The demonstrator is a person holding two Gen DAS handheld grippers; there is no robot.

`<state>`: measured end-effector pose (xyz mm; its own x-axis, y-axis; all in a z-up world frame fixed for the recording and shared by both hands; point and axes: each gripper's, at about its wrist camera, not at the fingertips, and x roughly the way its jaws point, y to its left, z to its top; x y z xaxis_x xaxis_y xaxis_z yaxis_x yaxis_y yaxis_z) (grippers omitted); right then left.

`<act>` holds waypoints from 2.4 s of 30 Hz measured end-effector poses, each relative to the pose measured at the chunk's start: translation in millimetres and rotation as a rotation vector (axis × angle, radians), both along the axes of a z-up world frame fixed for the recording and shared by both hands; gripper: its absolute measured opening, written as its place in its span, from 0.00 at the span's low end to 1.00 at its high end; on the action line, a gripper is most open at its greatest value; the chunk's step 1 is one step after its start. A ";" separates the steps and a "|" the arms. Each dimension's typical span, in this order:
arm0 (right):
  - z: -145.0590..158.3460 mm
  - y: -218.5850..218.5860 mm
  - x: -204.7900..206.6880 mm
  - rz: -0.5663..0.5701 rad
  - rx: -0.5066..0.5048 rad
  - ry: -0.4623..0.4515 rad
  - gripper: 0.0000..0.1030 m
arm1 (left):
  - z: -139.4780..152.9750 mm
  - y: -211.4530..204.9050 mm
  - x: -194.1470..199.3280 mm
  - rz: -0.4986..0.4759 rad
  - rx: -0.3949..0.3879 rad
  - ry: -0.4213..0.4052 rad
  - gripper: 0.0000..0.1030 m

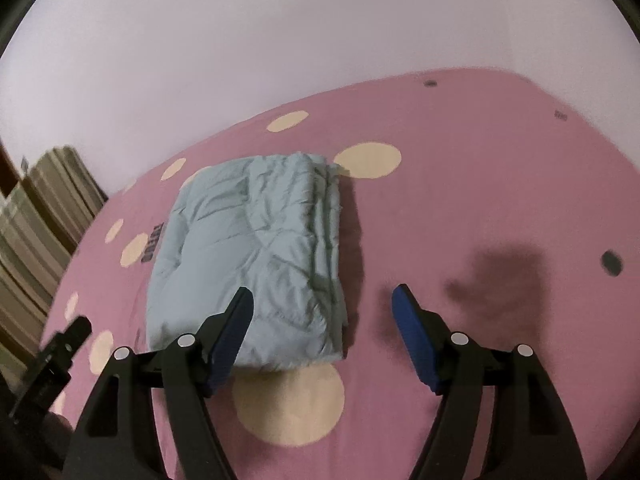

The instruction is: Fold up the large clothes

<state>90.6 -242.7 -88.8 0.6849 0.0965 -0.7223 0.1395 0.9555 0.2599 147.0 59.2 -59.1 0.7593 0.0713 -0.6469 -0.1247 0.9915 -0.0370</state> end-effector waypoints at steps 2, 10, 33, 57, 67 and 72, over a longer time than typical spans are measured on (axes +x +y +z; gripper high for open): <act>12.4 9.0 -11.5 0.014 -0.047 -0.022 0.75 | 7.9 -2.4 -9.1 -0.004 0.017 -0.013 0.92; 50.3 29.1 -42.5 0.036 -0.144 -0.086 0.76 | 43.0 -10.3 -44.2 -0.019 0.024 -0.074 0.95; 70.5 31.2 -68.0 0.028 -0.203 -0.168 0.81 | 56.7 -24.7 -64.9 -0.020 0.017 -0.085 0.95; 76.9 36.8 -75.9 0.025 -0.214 -0.198 0.81 | 59.0 -24.6 -72.8 -0.024 0.019 -0.095 0.95; 77.1 37.8 -76.4 0.024 -0.216 -0.197 0.81 | 60.7 -23.8 -74.5 -0.024 0.019 -0.093 0.95; 77.3 38.2 -76.6 0.026 -0.219 -0.198 0.81 | 61.0 -24.0 -74.9 -0.024 0.019 -0.093 0.95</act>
